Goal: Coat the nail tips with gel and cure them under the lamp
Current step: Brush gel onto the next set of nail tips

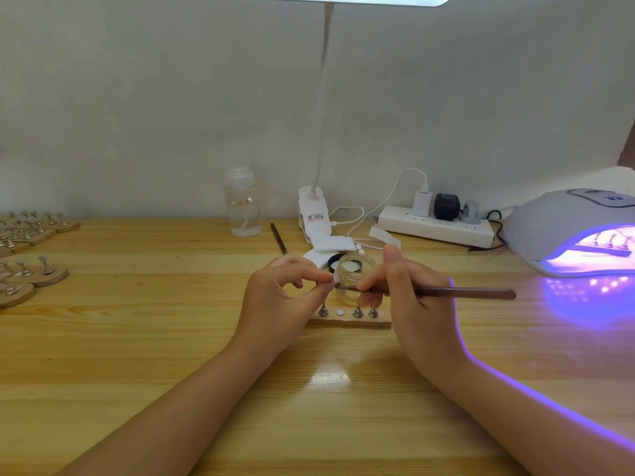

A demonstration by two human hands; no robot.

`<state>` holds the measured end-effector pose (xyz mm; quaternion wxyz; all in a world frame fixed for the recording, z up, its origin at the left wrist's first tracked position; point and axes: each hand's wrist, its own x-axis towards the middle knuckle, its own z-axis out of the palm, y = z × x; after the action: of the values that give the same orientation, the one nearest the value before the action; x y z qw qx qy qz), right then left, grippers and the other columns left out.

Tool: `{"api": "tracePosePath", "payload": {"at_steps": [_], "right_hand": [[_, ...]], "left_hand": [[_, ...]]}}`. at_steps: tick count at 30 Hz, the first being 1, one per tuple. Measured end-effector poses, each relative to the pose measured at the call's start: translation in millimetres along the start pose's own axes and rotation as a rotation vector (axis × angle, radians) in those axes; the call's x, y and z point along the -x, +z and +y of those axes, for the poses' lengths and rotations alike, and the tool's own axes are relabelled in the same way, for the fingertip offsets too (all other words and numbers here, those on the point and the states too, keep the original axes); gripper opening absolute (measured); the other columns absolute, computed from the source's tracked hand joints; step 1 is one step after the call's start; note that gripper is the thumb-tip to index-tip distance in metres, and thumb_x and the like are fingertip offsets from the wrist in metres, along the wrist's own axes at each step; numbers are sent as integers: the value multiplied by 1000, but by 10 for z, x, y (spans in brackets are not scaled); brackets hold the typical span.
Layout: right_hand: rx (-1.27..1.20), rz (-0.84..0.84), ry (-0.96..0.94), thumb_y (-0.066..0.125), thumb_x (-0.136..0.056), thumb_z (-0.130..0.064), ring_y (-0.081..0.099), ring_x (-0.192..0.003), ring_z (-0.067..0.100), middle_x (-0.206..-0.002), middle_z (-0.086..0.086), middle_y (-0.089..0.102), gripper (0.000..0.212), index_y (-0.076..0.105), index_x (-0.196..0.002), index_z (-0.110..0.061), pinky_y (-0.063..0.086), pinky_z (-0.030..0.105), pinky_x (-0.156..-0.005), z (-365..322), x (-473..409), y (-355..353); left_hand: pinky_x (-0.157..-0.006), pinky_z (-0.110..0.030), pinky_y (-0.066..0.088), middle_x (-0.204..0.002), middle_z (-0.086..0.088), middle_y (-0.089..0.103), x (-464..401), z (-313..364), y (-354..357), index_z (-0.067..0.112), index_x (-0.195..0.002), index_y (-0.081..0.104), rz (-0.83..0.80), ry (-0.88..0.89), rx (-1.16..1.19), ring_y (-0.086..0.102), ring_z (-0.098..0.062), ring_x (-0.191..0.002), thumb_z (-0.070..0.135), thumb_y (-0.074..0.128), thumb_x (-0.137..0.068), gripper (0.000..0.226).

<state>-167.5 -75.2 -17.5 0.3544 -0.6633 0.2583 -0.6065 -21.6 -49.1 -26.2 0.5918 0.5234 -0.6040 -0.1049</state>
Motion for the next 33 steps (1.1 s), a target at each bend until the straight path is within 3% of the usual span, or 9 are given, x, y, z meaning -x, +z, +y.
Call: {"api": "tracePosePath", "payload": {"at_steps": [4,9,13,18,24,29,33], "right_hand": [[-7,18,-57,47,-91,-32,58,-51,9,-57,7,64,38,66,-63,-14,46,16,-53,-2,-5,-7],[-30,15,11,43,-93,-42,59,-49,10,-55,8,64,50,66,-61,-11,47,18,-50,-1,-5,4],[2,30,-49,41,-92,-30,60,-54,7,-59,3,66,38,66,-66,-17,43,10,-54,18,-11,4],[-49,26,6,47,-91,-45,58,-47,10,-55,7,64,50,65,-60,-10,45,16,-50,17,-7,9],[-29,43,-7,45,-90,-38,60,-54,6,-61,2,68,41,67,-68,-11,42,9,-55,25,-40,-7],[-63,53,-5,40,-90,-30,58,-45,10,-53,9,63,45,64,-59,-8,45,16,-48,28,-16,-9],[11,11,-47,44,-90,-31,59,-54,5,-60,2,66,37,66,-64,-17,42,10,-54,20,-37,-9]], "left_hand": [[-62,-8,37,-73,5,65,-1,9,-3,35,-68,67,1,-3,-2,48,-3,-68,8,78,-66,29],[-63,-14,41,-74,5,66,2,7,-10,35,-69,67,-2,0,2,52,-12,-70,8,77,-67,28],[-64,-11,40,-74,6,67,4,1,-16,33,-70,68,-7,7,-7,52,-11,-70,9,77,-68,26],[-64,-9,39,-73,7,67,7,13,-19,34,-70,67,-6,10,-6,50,-5,-68,10,77,-68,26],[-65,-14,41,-74,7,67,1,12,-16,32,-71,69,-16,-1,-5,52,-11,-70,10,76,-68,23],[-64,-13,40,-74,6,67,8,13,-16,31,-72,70,-20,-6,-1,53,-15,-71,10,77,-68,22],[-63,-9,37,-74,5,67,10,18,-12,32,-71,69,-11,4,-8,52,-15,-70,8,77,-68,25]]}}
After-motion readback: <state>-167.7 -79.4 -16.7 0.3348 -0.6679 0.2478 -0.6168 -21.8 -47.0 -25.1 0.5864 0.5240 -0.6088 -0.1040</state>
